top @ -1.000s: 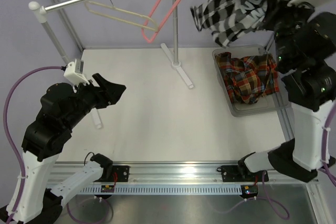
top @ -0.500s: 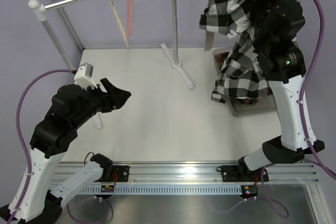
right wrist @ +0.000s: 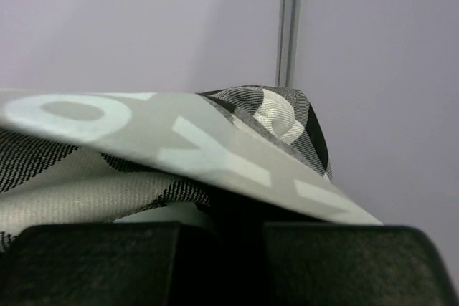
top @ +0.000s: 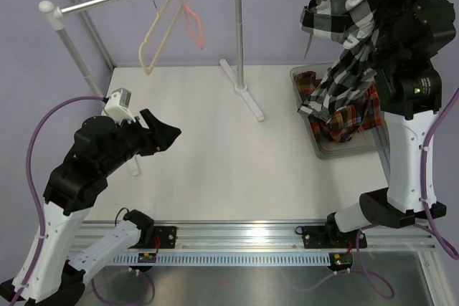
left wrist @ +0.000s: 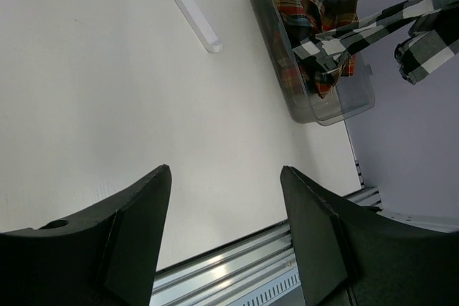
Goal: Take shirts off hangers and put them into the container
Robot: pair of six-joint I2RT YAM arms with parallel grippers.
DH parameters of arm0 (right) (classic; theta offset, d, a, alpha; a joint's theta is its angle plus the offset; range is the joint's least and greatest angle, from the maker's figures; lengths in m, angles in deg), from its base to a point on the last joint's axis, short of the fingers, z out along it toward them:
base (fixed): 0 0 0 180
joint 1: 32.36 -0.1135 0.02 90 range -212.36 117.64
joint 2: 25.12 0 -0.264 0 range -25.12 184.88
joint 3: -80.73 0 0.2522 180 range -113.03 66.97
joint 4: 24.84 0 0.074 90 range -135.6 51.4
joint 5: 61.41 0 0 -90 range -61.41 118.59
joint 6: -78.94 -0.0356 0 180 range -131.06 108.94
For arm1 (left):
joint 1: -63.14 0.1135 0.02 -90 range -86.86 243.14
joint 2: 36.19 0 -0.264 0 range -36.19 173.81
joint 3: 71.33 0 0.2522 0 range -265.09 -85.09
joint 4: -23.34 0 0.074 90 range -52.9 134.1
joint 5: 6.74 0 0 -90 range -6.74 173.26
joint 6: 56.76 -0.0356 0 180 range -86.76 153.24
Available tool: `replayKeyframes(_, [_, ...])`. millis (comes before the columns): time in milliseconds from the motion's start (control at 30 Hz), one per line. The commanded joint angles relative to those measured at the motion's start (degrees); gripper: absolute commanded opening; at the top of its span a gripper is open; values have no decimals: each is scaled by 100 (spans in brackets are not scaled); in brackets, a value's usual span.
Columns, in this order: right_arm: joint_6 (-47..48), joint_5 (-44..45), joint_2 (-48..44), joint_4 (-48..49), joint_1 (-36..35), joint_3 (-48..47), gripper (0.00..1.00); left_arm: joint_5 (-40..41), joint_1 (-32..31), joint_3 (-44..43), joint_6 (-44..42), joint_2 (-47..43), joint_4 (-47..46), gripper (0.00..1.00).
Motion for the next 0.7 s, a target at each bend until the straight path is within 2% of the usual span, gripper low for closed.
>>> replayKeyframes(0, [91, -114, -38, 670, 259, -296, 0, -216, -20, 41, -8, 22, -165, 67])
replayKeyframes(267, [109, -431, 366, 574, 778, -1209, 0, -242, -29, 76, -34, 4, 11, 67])
replayKeyframes(333, [135, -510, 393, 609, 892, -1194, 0, -260, -20, 76, -25, 48, -7, 67])
replayKeyframes(533, [-198, -782, 227, 732, 1286, -430, 0, -304, -20, 173, 54, 66, -95, 66])
replayKeyframes(667, [-873, -1072, -81, 811, 1402, 929, 0, -277, -29, 130, 63, 66, -112, 66])
